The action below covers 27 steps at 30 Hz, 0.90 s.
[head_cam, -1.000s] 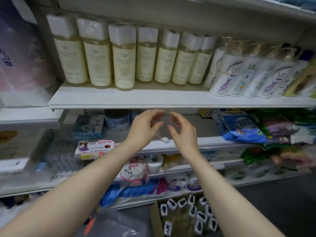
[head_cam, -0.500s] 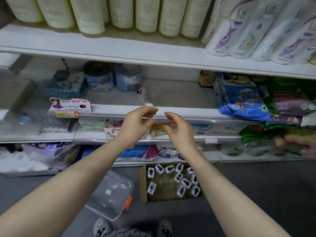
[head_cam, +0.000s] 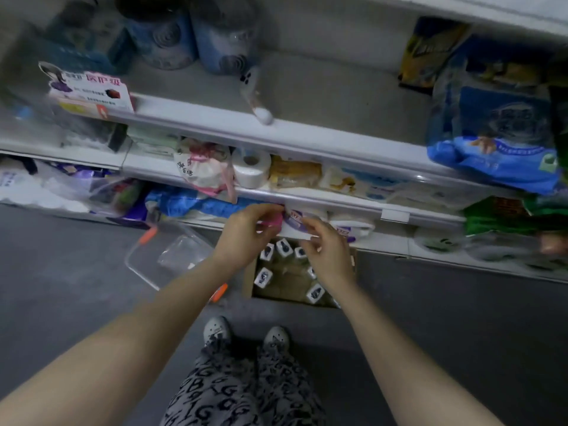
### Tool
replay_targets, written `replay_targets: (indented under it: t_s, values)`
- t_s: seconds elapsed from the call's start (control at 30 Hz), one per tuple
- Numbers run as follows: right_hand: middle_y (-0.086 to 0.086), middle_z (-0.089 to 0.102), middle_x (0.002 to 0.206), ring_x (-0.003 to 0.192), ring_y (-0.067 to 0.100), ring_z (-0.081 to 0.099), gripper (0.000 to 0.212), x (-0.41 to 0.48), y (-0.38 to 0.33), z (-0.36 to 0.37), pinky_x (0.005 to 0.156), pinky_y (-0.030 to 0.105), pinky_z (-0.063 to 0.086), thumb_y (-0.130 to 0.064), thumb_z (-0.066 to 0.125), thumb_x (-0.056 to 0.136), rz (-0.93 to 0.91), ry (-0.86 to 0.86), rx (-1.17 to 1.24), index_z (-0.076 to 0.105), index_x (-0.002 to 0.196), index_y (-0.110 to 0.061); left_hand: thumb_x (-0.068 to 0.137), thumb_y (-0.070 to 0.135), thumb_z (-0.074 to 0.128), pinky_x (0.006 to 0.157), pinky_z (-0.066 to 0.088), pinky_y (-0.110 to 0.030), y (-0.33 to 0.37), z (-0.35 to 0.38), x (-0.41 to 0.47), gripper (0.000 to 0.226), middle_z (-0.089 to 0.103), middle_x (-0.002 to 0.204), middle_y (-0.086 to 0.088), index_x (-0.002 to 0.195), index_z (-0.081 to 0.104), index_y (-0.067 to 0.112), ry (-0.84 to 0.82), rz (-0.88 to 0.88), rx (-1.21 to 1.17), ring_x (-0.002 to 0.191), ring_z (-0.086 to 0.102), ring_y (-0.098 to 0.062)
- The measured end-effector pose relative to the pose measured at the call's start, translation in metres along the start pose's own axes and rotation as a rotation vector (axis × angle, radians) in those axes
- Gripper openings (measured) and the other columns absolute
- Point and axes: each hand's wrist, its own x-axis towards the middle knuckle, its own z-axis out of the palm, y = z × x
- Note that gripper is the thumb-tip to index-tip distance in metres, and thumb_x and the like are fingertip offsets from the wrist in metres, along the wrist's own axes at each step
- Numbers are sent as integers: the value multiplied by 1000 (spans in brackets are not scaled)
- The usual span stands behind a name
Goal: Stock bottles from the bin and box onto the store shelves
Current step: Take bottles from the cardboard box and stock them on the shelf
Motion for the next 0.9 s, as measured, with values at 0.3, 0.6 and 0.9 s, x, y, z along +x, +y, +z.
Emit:
replay_targets:
  t_s: [0.3, 0.6, 0.9]
  values:
    - [-3, 64, 127, 112, 11, 61, 44, -19, 79, 48, 98, 38, 52, -3, 65, 91, 206, -121, 33, 61, 131, -22, 85, 16, 72, 85, 57, -42, -84, 53, -22, 37, 69, 110, 2, 120, 66, 24, -92, -144, 49, 97, 68, -19]
    - [-5, 63, 127, 113, 6, 59, 49, -4, 163, 136, 96, 24, 50, -3, 65, 90, 282, -237, -9, 59, 133, -26, 83, 13, 75, 91, 55, -41, -207, 111, -25, 43, 66, 117, -3, 124, 63, 23, -129, -287, 66, 105, 63, -20]
    - [1, 64, 122, 112, 17, 60, 51, 24, 266, 243, 98, 40, 52, -5, 65, 90, 358, -369, -108, 57, 135, -28, 83, 14, 74, 98, 49, -38, -343, 180, -27, 53, 60, 127, -3, 132, 57, 21, -212, -408, 145, 114, 59, -20]
